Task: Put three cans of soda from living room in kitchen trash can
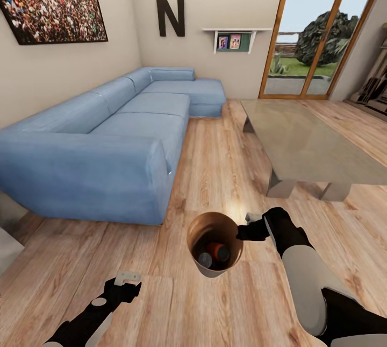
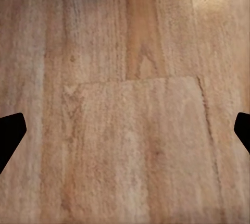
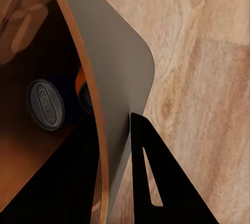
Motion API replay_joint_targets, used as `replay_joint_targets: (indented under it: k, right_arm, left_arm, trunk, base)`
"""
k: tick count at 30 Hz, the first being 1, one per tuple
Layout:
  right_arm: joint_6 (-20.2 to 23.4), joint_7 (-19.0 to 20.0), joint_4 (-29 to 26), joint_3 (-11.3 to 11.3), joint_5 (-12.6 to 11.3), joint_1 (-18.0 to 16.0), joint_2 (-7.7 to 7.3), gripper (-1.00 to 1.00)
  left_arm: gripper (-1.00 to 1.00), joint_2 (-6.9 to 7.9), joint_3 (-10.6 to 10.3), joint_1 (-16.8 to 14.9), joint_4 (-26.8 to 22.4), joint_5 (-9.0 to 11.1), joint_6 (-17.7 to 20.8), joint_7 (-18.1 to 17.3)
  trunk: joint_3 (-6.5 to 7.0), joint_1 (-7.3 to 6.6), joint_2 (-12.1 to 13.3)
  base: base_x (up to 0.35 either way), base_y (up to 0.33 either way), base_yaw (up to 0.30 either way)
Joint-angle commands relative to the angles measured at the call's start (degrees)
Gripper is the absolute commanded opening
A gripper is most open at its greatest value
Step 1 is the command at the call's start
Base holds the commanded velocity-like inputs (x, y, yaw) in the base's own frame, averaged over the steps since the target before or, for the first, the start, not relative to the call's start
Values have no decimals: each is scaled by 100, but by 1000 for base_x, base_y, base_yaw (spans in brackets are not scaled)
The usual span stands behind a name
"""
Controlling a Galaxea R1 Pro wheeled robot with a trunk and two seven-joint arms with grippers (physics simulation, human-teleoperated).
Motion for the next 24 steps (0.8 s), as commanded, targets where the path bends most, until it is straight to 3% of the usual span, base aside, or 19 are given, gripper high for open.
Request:
replay_joint_targets:
  k: [1, 14, 24]
  right_arm:
    - [50, 31, 1, -9, -149, -2, 1, -100]
    - [50, 28, 1, -6, -149, -2, 1, -100]
    - [94, 35, -12, 56, -141, -3, -8, -100]
  left_arm:
    - [100, 1, 0, 0, 1, -1, 1, 0]
    - [100, 6, 33, 0, -7, 2, -9, -1]
    - [100, 65, 63, 6, 44, 79, 270, 70]
  trunk:
    - [1, 0, 0]
    - [1, 0, 0]
    - [-17, 22, -40]
  base:
    - [-73, 0, 0]
    - [-49, 0, 0]
    - [0, 0, 0]
